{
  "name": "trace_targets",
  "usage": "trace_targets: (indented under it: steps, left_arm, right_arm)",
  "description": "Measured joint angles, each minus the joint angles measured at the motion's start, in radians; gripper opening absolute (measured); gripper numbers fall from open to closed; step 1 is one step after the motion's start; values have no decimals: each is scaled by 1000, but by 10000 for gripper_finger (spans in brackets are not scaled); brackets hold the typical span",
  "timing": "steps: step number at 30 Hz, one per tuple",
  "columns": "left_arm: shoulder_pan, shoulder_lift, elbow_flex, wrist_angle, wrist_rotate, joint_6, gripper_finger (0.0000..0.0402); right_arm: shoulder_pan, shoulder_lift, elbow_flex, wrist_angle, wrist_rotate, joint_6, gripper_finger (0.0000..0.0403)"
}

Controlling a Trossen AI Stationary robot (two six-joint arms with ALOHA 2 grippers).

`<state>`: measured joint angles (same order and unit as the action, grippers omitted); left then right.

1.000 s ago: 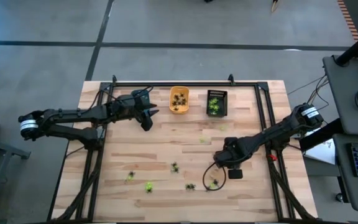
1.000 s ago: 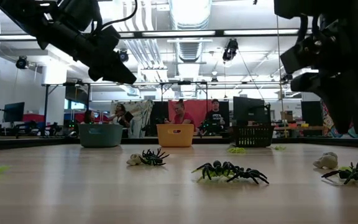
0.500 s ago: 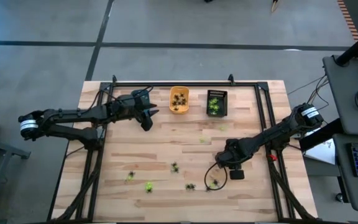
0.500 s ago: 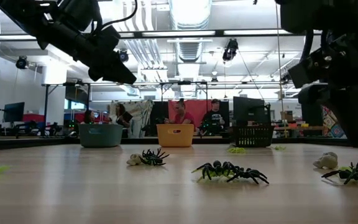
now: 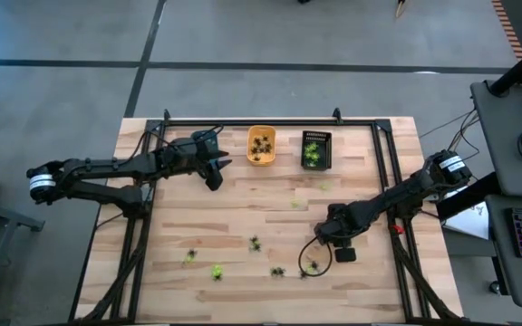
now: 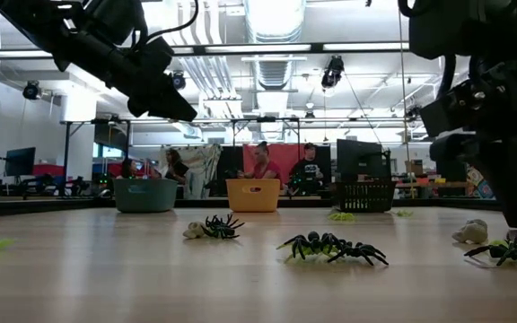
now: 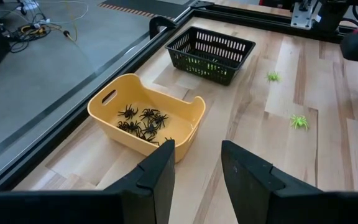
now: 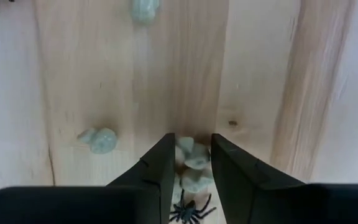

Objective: Sort Halloween decoration
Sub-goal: Put the white skull toy into the blue bin

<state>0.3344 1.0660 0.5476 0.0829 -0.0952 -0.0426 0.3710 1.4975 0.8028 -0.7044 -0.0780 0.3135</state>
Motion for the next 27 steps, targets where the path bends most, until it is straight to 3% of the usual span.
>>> trace_targets:
  steps: [17, 27]
  left_arm:
    - [0, 0, 0, 9, 0, 0, 113]
    - [0, 0, 0, 23, 0, -7, 113]
  right_arm:
    - [-5, -2, -12, 34, 17, -21, 15]
    - [-48, -43, 43, 46, 44, -19, 8]
